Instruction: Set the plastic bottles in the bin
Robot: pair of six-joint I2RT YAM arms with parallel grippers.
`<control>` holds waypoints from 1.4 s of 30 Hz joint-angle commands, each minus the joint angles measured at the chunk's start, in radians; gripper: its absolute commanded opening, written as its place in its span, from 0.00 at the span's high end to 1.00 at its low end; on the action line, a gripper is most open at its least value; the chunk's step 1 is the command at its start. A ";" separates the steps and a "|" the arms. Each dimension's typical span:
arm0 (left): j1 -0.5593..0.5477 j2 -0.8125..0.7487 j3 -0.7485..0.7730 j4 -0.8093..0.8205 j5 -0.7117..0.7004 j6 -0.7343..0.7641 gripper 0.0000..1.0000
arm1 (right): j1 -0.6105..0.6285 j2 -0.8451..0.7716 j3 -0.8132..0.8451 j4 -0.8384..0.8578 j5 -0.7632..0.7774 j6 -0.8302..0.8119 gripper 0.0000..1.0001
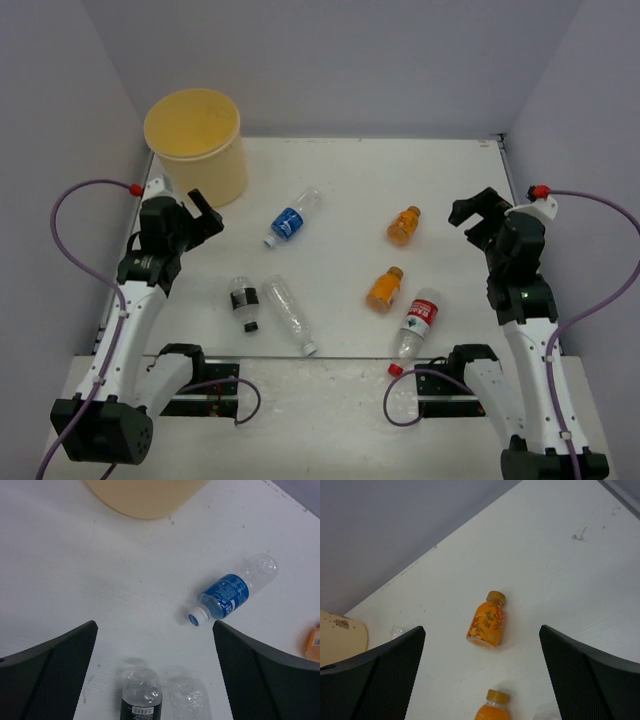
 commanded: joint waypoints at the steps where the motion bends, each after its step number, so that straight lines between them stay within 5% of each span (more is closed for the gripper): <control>1: 0.000 0.015 0.002 -0.011 0.037 0.003 0.00 | -0.002 -0.045 -0.012 0.046 0.066 0.028 0.01; 9: -0.038 0.008 -0.118 -0.056 0.175 -0.030 0.00 | -0.002 -0.106 -0.111 0.146 0.057 0.032 0.01; 30: -0.280 0.045 -0.362 -0.037 0.055 -0.233 0.02 | -0.002 0.002 -0.086 0.104 -0.026 0.022 0.01; 33: -0.284 0.077 -0.370 -0.037 0.037 -0.239 0.14 | -0.002 0.004 -0.086 0.103 -0.023 0.022 0.01; 39: -0.284 0.089 -0.335 -0.043 -0.004 -0.253 0.64 | -0.002 -0.002 -0.084 0.097 -0.019 0.018 0.01; 42: -0.284 0.084 -0.301 -0.060 -0.026 -0.241 0.79 | -0.001 -0.004 -0.080 0.096 -0.017 0.014 0.01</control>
